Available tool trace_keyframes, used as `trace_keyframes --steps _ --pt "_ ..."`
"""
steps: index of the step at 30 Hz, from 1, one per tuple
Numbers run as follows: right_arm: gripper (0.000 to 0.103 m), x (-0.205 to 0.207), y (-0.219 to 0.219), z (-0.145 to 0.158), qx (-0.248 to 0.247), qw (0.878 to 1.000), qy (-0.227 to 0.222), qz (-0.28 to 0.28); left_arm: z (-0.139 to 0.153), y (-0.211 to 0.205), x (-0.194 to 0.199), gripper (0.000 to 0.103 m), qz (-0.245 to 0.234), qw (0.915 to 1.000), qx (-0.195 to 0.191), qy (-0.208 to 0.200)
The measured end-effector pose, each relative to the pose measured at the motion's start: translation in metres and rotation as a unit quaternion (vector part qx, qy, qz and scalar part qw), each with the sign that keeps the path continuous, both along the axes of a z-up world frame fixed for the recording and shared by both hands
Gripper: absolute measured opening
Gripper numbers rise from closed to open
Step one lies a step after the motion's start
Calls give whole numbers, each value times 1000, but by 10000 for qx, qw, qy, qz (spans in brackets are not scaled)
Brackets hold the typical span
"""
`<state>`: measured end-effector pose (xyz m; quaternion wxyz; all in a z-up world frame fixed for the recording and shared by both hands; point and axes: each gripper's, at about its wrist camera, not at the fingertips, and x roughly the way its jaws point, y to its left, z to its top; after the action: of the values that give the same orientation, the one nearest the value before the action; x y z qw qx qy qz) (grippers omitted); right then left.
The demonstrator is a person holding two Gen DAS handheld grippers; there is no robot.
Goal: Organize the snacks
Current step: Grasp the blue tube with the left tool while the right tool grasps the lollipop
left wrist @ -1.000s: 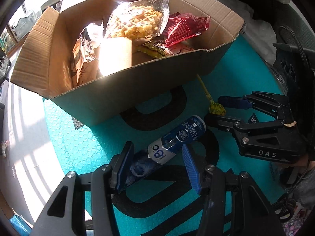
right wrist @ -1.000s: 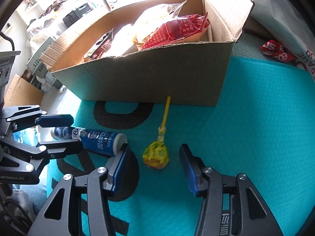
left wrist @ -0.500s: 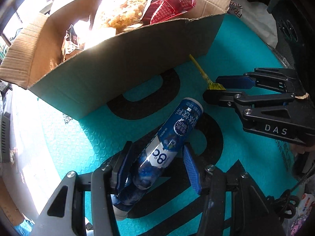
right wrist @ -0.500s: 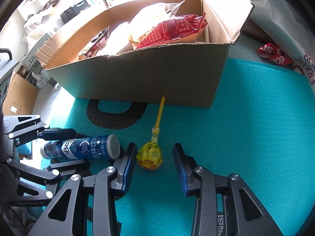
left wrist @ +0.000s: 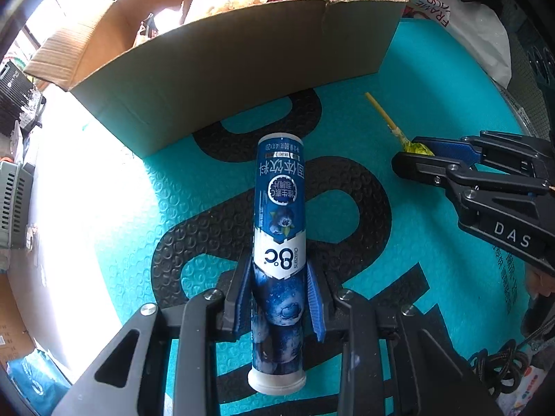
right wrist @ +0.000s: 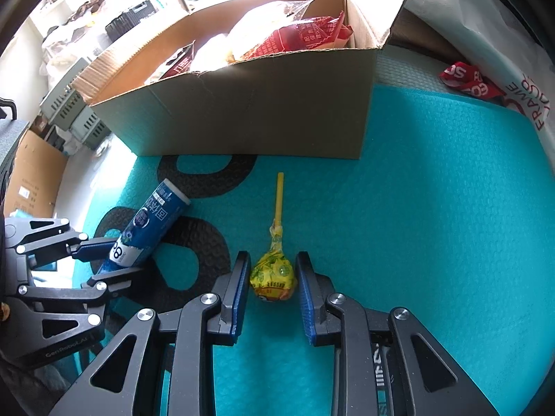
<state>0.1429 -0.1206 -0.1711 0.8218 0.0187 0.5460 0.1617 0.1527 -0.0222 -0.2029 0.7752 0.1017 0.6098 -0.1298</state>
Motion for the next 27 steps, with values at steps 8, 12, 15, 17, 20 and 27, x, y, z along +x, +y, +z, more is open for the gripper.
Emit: trace_keyframes --steps 8,12,15,17,20,27 --pt "26 -32 -16 -2 71 9995 235 -207 -2 -13 -30 28 454 9988 -106 138" --pt "26 -50 -24 -1 27 9992 303 -247 -1 -20 -42 28 557 9983 78 120" --pt "26 -62 -28 -1 -7 9991 356 -243 3 -23 -54 28 580 9981 -43 207" --pt "26 -69 -29 -1 -56 9990 371 -230 -3 -27 -63 28 590 9978 -74 300" --pt "26 -79 -33 0 -52 9988 420 -231 -10 -35 -73 28 607 9978 -9 274" --pt "26 -82 -30 -1 -217 9985 478 -181 -5 -59 -82 28 600 9979 86 214"
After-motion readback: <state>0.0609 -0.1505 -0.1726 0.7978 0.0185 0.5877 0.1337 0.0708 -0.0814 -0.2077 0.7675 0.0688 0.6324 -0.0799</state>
